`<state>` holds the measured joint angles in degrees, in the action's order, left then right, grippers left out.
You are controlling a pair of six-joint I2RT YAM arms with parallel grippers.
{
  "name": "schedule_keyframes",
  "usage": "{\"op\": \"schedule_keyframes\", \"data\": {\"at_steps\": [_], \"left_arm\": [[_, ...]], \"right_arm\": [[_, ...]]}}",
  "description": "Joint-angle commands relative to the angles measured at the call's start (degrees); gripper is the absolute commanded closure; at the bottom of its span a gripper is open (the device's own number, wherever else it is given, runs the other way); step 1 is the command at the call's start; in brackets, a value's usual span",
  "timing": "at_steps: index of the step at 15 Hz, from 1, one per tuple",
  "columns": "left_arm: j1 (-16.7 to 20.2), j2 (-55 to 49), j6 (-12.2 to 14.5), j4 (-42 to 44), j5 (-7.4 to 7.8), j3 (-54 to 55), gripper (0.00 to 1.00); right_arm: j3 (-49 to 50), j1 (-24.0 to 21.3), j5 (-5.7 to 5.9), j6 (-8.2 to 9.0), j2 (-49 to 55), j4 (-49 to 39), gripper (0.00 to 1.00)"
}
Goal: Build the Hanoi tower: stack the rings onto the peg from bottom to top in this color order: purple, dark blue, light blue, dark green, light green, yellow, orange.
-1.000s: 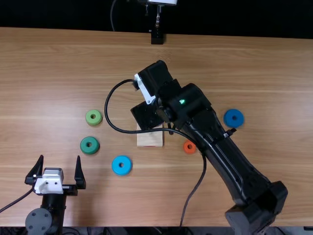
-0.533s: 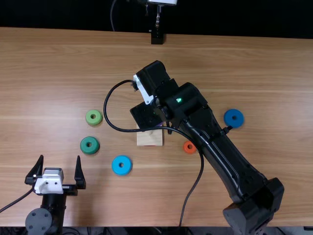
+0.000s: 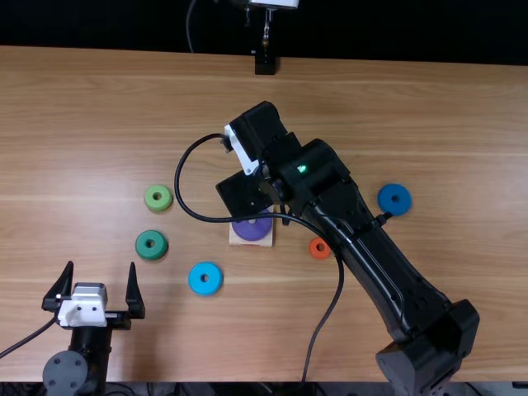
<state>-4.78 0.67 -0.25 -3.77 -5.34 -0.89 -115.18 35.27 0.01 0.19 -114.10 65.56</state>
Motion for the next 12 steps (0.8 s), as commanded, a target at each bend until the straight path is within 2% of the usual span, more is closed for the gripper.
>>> {"op": "schedule_keyframes", "data": {"at_steps": [1, 3, 6, 9, 12], "left_arm": [[0.38, -0.67, 0.15, -1.92, -0.46, 0.89, 0.0], [0.38, -0.67, 0.15, -1.92, -0.46, 0.89, 0.0], [0.38, -0.67, 0.15, -1.92, -0.46, 0.89, 0.0], [0.38, -0.67, 0.15, -2.03, -0.46, 0.89, 0.0], [0.38, -0.67, 0.15, -1.92, -0.46, 0.89, 0.0]], "right_arm": [[-2.6, 0.42, 0.31, 0.55, -0.77, -0.53, 0.0], [-4.53, 0.07, 0.31, 0.55, -0.86, -2.22, 0.0], [-3.83, -0.55, 0.52, 0.24, -0.68, -10.13, 0.0], [-0.84, -9.07, 0.62, -0.19, -0.59, -11.5, 0.0], [8.56, -15.93, 0.41, -0.5, -0.42, -17.19, 0.0]]}}
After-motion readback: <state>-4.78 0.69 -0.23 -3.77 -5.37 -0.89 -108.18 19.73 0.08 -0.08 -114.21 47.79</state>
